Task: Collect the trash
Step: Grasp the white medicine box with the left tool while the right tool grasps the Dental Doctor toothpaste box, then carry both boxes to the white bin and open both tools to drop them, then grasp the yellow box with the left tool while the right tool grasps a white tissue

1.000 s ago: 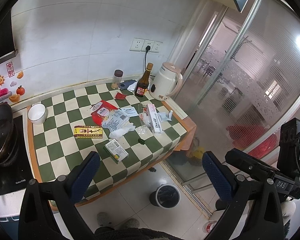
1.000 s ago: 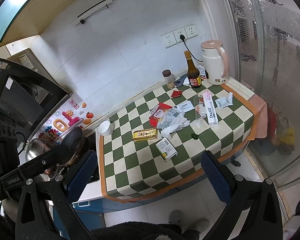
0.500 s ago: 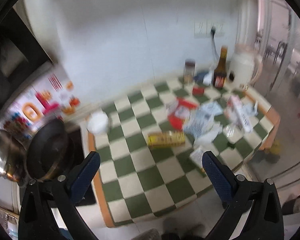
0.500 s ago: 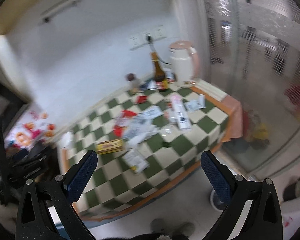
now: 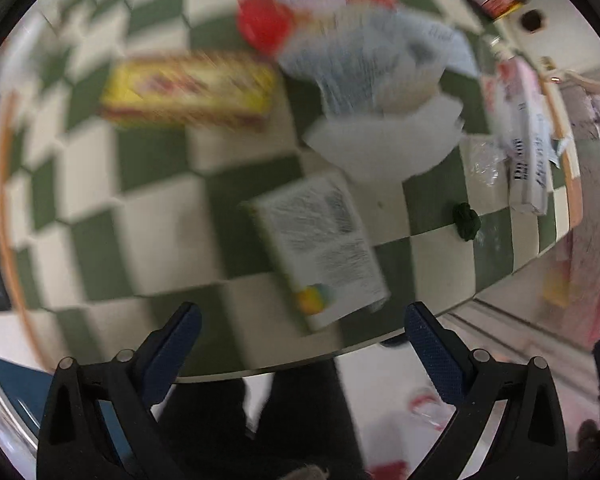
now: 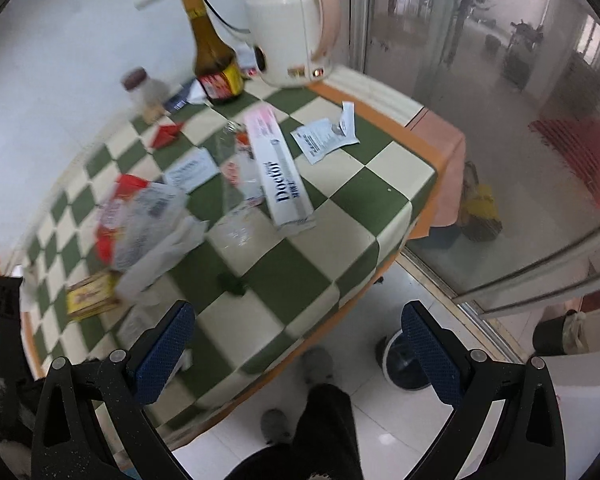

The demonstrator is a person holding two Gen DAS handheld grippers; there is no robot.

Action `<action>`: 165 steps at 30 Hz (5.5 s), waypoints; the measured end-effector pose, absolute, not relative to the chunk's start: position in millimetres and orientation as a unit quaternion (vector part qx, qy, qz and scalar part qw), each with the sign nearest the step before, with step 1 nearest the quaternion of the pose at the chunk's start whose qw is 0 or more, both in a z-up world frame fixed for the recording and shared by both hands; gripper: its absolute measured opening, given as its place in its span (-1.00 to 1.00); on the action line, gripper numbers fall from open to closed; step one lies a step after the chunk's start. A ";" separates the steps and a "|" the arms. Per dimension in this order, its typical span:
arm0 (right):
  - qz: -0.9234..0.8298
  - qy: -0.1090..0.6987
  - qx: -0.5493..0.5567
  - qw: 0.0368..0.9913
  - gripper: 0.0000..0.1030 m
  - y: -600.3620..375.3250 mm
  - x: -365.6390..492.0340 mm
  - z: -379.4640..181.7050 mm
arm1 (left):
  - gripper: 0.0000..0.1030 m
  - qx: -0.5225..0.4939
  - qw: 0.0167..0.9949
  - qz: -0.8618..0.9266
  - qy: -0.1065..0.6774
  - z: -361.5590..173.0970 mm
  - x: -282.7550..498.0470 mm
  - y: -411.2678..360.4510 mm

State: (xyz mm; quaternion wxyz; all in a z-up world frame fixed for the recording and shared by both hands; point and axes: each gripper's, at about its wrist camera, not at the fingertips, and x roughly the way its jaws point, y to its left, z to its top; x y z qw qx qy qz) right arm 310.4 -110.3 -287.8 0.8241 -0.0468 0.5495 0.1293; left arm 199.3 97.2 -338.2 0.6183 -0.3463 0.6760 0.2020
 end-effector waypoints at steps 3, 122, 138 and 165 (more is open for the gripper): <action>0.141 0.568 -0.057 0.809 1.00 -104.7 350.9 -313.7 | 0.64 -0.363 0.597 0.218 0.681 -362.8 214.8 90.9; -0.163 0.644 0.183 0.725 1.00 -543.9 145.1 -604.1 | 1.00 0.161 0.738 -0.114 0.646 -547.5 237.7 -372.9; -0.139 0.602 0.210 0.758 1.00 -532.8 88.8 -377.4 | 1.00 0.101 0.777 -0.109 0.612 -360.7 188.2 -353.4; 0.181 0.651 0.092 0.731 1.00 -79.5 294.9 -310.9 | 0.99 0.218 0.734 0.084 0.638 -350.0 201.6 144.0</action>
